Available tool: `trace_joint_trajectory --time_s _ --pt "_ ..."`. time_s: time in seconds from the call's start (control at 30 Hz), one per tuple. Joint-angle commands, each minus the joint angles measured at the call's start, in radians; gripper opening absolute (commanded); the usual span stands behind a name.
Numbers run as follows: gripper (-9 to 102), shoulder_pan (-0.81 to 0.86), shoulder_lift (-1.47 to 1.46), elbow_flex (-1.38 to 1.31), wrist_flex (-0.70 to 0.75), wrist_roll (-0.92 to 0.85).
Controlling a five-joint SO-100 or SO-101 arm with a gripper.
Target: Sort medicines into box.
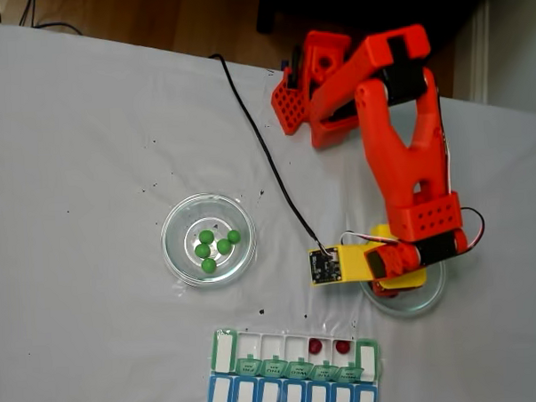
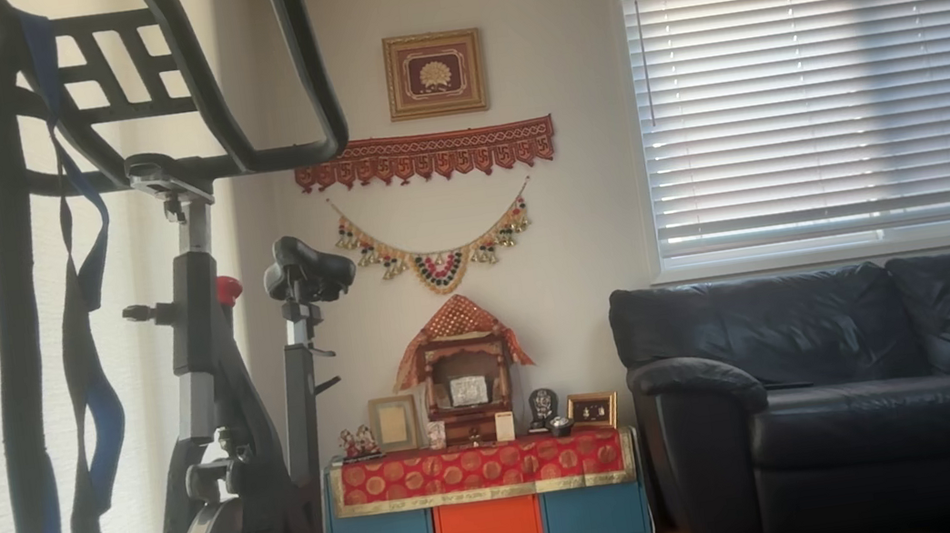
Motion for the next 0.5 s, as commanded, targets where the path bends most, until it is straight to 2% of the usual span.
trace_joint_trajectory --time_s 0.0,0.47 --pt "22 0.020 0.014 -0.058 0.002 -0.003" --pt "17 0.023 -0.005 -0.064 -0.025 0.000"
